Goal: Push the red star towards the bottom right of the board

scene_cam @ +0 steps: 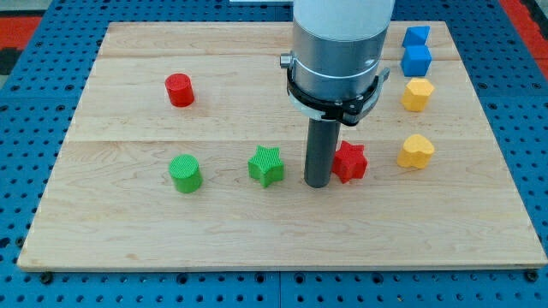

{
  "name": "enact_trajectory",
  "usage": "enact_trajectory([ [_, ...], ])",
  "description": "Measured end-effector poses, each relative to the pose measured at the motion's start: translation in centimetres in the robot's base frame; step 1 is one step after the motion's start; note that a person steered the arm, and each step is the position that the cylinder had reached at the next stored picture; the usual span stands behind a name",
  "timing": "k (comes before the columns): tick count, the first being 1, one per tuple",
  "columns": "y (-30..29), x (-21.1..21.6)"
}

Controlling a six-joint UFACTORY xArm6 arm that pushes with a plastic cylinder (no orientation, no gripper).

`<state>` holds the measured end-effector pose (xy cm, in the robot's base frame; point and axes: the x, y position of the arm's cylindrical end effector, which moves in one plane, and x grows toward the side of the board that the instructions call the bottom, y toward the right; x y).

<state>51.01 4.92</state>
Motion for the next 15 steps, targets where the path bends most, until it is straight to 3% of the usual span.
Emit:
enact_trajectory([
  [2, 0.3, -3.9],
  [5, 4.3, -4.4],
  [6, 6.5, -1.0],
  [9, 5.6, -0.6],
  [10, 5.5, 2.1],
  [15, 10.2, 1.8],
])
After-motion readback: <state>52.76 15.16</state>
